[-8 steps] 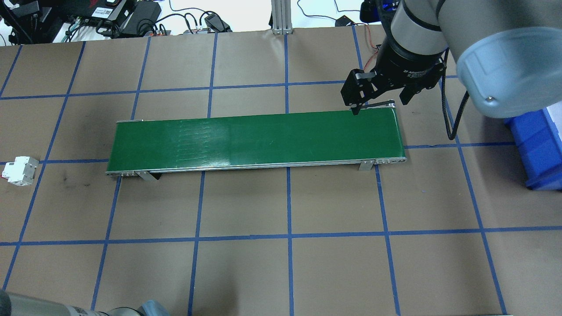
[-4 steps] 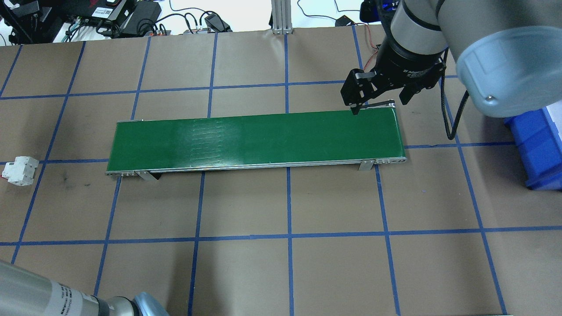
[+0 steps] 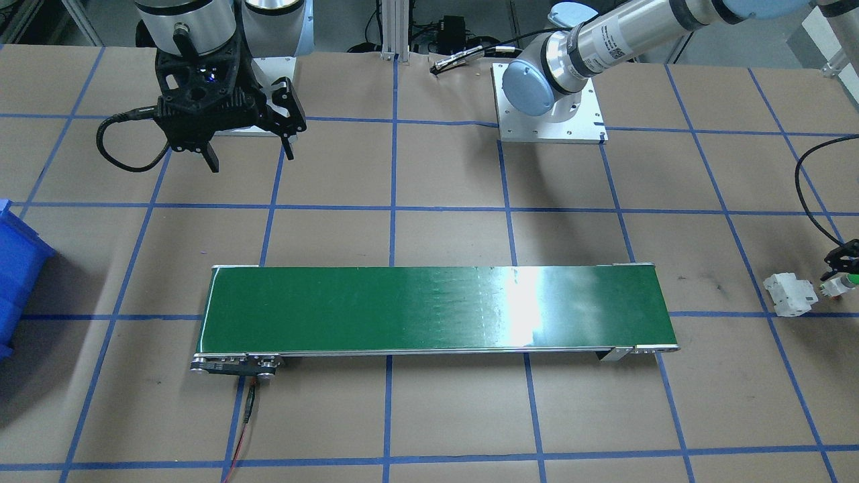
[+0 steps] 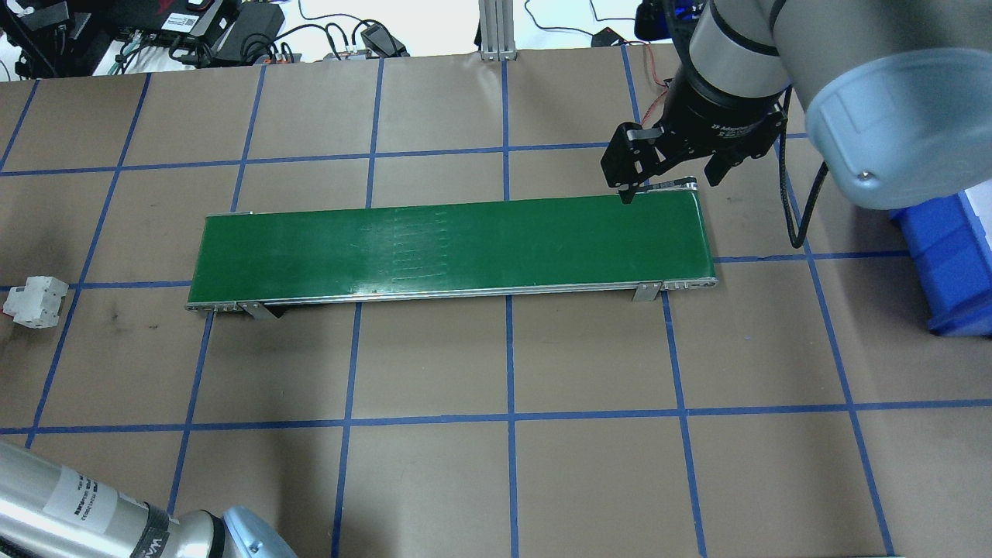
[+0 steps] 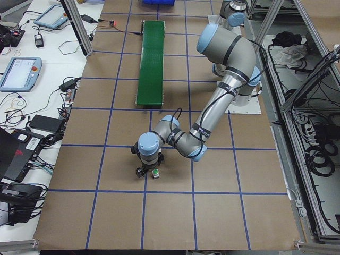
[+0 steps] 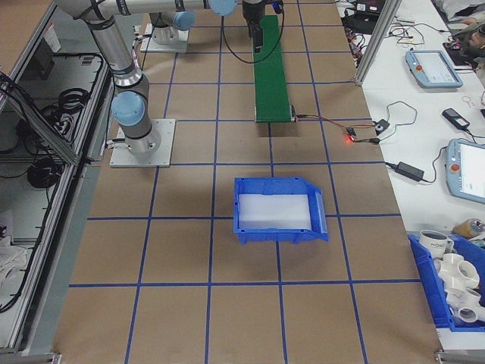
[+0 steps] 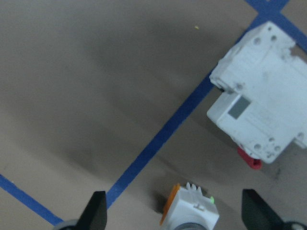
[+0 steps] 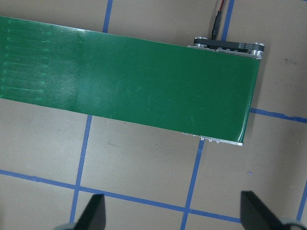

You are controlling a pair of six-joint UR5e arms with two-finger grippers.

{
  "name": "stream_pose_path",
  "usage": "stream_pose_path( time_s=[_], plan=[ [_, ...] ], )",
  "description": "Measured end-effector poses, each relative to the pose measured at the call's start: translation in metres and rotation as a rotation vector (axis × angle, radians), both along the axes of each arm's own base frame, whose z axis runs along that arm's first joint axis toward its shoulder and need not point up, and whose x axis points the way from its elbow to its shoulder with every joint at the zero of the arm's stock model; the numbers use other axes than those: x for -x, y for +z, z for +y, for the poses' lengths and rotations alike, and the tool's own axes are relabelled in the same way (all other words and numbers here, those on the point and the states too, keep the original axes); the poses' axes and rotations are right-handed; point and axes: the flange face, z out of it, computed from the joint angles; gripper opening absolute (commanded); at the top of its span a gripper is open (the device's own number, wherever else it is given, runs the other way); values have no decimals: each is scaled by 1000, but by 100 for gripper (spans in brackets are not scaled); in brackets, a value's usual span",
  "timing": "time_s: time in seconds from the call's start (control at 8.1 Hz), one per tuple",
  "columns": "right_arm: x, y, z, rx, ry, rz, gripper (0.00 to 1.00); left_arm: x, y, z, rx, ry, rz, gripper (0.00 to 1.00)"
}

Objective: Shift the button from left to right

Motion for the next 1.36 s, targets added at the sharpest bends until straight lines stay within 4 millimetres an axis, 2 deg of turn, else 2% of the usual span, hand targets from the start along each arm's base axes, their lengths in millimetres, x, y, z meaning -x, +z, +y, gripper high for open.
stream_pose_path(
  time_s=[0.62, 0.74, 0.86, 0.99, 1.11, 1.36],
  plan=[
    [0, 0, 0, -1, 0, 0, 100, -10, -13, 10, -69, -165, -20, 100],
    [0, 0, 0, -1, 0, 0, 100, -10, -14, 10, -71, -176, -19, 95],
    [0, 0, 0, -1, 0, 0, 100, -11, -14, 10, -71, -177, -20, 75],
    [0, 0, 0, -2, 0, 1, 100, -11, -14, 11, -72, -176, -20, 46],
    [0, 0, 0, -1, 0, 1, 100, -11, -14, 10, -71, -176, -19, 27],
    [0, 0, 0, -1, 0, 0, 100, -10, -13, 10, -68, -180, -18, 9]
  ],
)
